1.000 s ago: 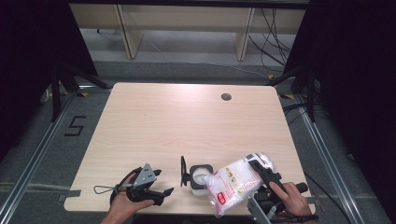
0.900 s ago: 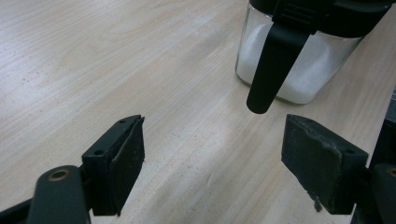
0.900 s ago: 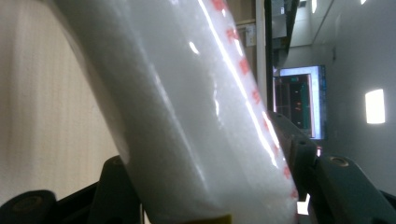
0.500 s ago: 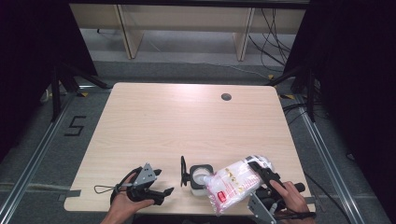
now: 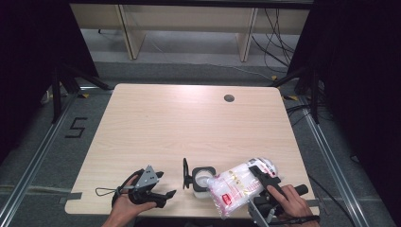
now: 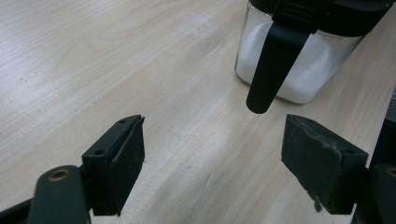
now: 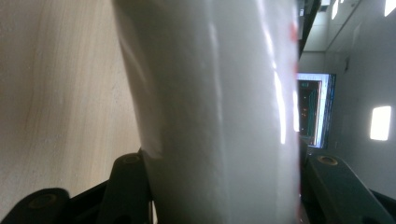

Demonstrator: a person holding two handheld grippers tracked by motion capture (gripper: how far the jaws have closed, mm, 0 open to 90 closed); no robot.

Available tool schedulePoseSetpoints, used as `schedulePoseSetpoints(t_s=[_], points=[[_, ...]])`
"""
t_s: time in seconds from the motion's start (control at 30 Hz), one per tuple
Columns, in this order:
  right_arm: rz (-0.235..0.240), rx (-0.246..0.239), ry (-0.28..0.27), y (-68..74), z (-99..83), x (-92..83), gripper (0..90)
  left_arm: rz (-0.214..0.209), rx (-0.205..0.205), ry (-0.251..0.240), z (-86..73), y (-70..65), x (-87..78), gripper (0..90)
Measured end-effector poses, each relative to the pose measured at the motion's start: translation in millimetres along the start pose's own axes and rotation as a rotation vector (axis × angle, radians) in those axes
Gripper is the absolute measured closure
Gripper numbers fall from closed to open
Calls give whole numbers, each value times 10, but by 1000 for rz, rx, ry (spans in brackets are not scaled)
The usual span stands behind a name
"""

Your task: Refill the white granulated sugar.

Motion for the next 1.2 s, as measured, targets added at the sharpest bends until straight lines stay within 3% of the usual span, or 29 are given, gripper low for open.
schedulePoseSetpoints(t_s=[0.03, 0.07, 0.1, 0.13, 0.23, 0.27, 0.33, 0.4, 0.47, 0.53, 0.57, 0.6, 0.63, 0.7, 0.73, 0.77, 0.8, 0.83, 0.93, 1.03, 1.07, 1.13, 1.17, 1.2], points=[[3, 33, 8, 44, -9, 4, 538, 0, 0, 0, -1, -1, -1, 208], [-2, 32, 12, 50, -10, 5, 539, 1, -5, 0, -2, -4, -1, 208], [4, 16, 19, 55, -11, 8, 541, 1, -8, 1, -3, -4, 0, 208], [-9, -52, 19, 17, 6, 17, 543, 0, -5, 0, -1, -3, 1, 208], [-12, -66, 26, 34, 8, 29, 546, 2, -12, 8, -7, -8, -1, 208], [-1, -49, 46, 76, -11, 29, 550, 2, -12, 9, -6, -9, -3, 208], [-5, -62, 29, 68, 6, 44, 552, -1, -5, 1, -2, -6, 1, 208], [4, -19, 44, 109, -18, 35, 557, -3, -4, -1, 1, -6, 3, 208], [-8, -29, 11, 59, 2, 38, 564, 0, -2, 4, -3, -4, -1, 208], [10, 37, -10, 70, -15, 36, 569, 1, -10, 10, -7, -9, -3, 210], [30, 137, -22, 136, -34, 41, 571, 1, -10, 9, -7, -9, -4, 211], [43, 172, -61, 136, -42, 53, 574, -1, -4, 5, -5, -6, -5, 211], [43, 172, -61, 136, -42, 53, 574, -4, -22, -7, 4, -18, 6, 211], [56, 226, -93, 168, -42, 68, 576, -1, -12, 2, -4, -5, 0, 211], [59, 178, -109, 127, -33, 75, 577, -2, -11, 2, -4, -7, 1, 211], [67, 264, -113, 178, -39, 74, 578, -3, 8, 0, 2, 1, -1, 211], [96, 298, -147, 184, -24, 80, 580, -1, -12, 9, -4, -11, -5, 211], [96, 298, -147, 184, -24, 80, 580, -1, -12, 9, -4, -11, -5, 210], [126, 414, -186, 245, -9, 90, 585, 2, -9, 9, -2, -8, -4, 211], [138, 434, -206, 243, -9, 104, 587, -4, -12, 2, 4, -18, -3, 211], [144, 482, -193, 273, -19, 92, 588, -4, -12, 2, 5, -17, -4, 211], [160, 512, -213, 294, -14, 99, 590, -7, -12, -9, 12, -17, 1, 211], [163, 517, -218, 290, -17, 95, 590, -9, 12, -9, 19, -4, 0, 211], [163, 540, -234, 283, -32, 106, 592, -6, -13, 0, 9, -17, -2, 210]])
Point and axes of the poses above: each handheld gripper's, and its own axes: x roughly forward along the jaws, z roughly out of its top, y roughly to its left, the point moved 10 cm from there along x, roughly forward along the jaws, and after that the axes turned 1 degree about -y, right-handed, at the moved point
